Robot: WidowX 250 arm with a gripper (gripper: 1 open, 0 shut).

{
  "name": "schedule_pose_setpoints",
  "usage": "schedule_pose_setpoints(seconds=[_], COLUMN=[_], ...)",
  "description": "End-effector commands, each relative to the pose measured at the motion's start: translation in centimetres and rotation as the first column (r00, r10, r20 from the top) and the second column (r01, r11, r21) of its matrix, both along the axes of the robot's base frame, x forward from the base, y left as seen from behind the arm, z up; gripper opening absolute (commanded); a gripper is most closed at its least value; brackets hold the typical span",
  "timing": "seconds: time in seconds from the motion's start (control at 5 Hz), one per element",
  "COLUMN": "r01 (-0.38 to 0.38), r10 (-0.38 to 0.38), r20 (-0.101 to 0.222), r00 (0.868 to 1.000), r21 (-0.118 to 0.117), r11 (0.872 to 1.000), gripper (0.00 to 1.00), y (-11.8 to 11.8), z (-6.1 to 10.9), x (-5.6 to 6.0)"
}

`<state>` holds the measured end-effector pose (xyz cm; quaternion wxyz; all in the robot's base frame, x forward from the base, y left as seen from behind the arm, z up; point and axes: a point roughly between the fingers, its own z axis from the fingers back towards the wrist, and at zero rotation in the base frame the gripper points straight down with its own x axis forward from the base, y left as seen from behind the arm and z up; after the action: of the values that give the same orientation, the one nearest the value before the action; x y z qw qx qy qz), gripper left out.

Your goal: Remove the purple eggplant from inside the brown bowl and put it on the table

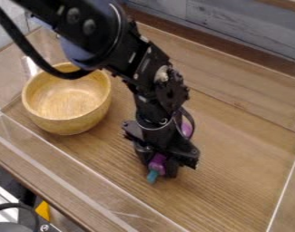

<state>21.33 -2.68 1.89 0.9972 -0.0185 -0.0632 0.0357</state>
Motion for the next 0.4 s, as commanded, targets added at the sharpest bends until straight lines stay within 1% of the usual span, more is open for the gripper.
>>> schedule_pose_setpoints(seconds=[0.0, 0.2], r01=[-0.016, -0.025], r10=[0.017, 0.025], r20=[0.024, 0.02], r00=[1.0, 0.999], r21=[-0.008, -0.013], r11=[1.0, 1.0], gripper=[0.0, 0.0], y=[0.21, 0.27], z=[0.89, 1.09], x=[0.94, 1.18])
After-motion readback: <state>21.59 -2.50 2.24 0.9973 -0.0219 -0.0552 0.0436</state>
